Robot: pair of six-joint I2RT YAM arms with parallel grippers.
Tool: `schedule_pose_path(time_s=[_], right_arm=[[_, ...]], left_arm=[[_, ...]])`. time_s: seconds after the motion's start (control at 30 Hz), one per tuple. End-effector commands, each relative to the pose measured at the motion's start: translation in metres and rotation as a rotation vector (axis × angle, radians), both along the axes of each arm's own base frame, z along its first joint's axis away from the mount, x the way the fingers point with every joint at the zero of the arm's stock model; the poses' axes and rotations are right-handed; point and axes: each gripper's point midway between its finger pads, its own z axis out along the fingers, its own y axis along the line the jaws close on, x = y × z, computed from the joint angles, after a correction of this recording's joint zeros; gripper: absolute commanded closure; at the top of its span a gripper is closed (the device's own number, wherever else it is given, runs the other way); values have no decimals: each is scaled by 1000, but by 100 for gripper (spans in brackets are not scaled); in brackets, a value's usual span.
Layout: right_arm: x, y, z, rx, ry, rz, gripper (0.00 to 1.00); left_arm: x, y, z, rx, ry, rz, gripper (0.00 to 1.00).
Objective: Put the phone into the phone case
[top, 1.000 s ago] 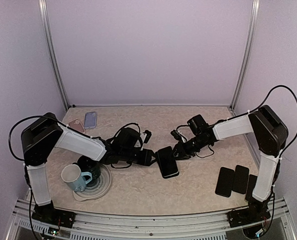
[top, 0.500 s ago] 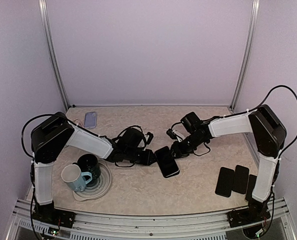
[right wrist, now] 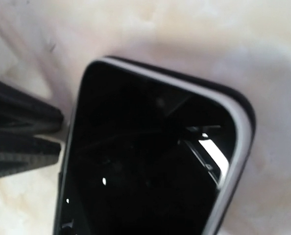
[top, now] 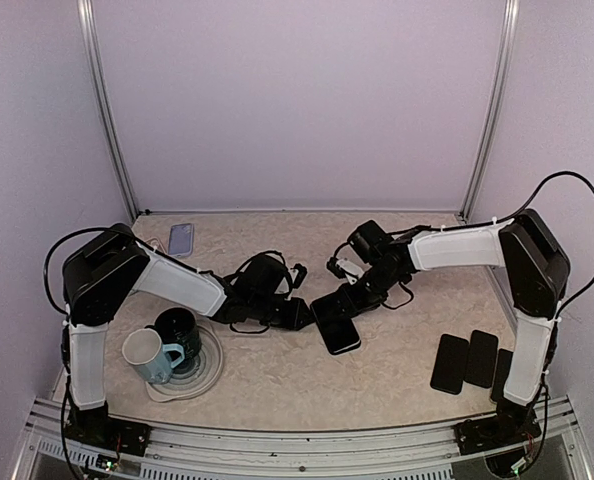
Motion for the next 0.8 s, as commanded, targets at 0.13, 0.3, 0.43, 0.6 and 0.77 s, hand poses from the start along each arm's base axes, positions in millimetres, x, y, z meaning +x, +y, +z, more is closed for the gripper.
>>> schedule_pose_path(time_s=[0.13,0.3,0.43,0.6,0.77], right_arm=[[16,-20,33,-112,-95,-16,38],[10,-35,23,-159,-69,-45,29],[-5,-31,18,-100,-17,-27,54],[-27,-21,10,-16,69,11,79],[-37,-26,-6,-30,108,6,90]], left_arm=[[-4,14,-14,46,30,11,82],[-6,11,-17,40,45,6,82],[-7,9,-18,37,49,2,82],[-10,8,-17,38,51,-3,82],[-10,10,-19,45,53,-1,82]])
